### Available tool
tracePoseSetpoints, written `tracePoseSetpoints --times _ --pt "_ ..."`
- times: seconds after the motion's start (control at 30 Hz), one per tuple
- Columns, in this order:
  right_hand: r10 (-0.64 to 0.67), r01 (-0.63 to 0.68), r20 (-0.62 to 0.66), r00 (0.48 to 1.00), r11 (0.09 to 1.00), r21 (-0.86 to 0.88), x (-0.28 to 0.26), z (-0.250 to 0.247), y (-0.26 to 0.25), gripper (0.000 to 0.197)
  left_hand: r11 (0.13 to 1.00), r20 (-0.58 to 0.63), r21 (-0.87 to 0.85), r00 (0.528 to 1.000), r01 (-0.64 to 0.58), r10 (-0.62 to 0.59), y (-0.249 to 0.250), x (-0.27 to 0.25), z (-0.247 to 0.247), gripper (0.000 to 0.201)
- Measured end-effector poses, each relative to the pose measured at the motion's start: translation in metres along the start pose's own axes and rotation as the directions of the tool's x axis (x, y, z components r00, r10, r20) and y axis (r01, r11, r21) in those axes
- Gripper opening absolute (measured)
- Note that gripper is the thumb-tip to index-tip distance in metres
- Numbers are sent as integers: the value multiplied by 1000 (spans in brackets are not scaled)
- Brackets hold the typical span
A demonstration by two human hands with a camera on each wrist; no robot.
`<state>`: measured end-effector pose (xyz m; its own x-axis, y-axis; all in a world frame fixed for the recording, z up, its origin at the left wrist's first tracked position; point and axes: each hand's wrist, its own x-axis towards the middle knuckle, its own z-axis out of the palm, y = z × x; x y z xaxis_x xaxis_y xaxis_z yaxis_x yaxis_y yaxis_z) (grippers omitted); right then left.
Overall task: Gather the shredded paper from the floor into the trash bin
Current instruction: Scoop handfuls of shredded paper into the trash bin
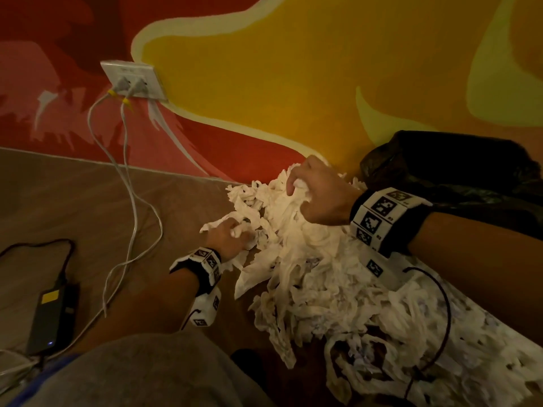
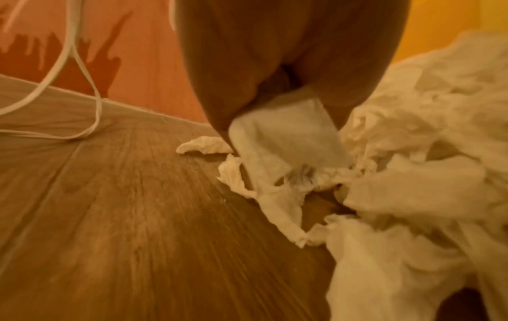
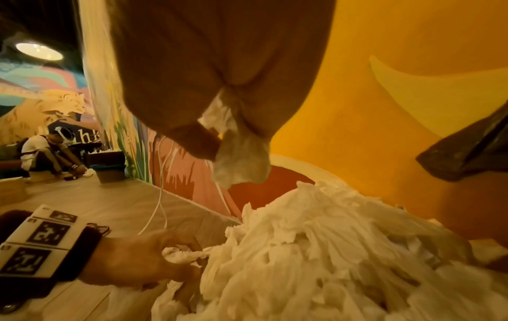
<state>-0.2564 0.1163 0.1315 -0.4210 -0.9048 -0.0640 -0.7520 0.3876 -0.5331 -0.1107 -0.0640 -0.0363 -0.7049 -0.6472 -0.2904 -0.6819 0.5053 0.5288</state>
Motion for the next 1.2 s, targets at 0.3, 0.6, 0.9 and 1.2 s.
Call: tracePoseSetpoints --times 0.3,0.6,0.9,1.2 --pt "67 -63 36 997 994 -94 -8 0 18 39 994 94 109 995 3 -14 1 7 27 49" --pt "199 49 310 930 767 -639 -16 29 46 73 909 -74 -409 989 87 -128 10 4 -3 51" --pt "140 16 294 946 883 -469 -16 32 52 31 785 -162 -584 977 -207 138 55 -7 -46 18" --pt "104 -108 -45 994 988 -112 -23 -18 40 23 781 -69 -443 885 -440 460 150 3 -102 60"
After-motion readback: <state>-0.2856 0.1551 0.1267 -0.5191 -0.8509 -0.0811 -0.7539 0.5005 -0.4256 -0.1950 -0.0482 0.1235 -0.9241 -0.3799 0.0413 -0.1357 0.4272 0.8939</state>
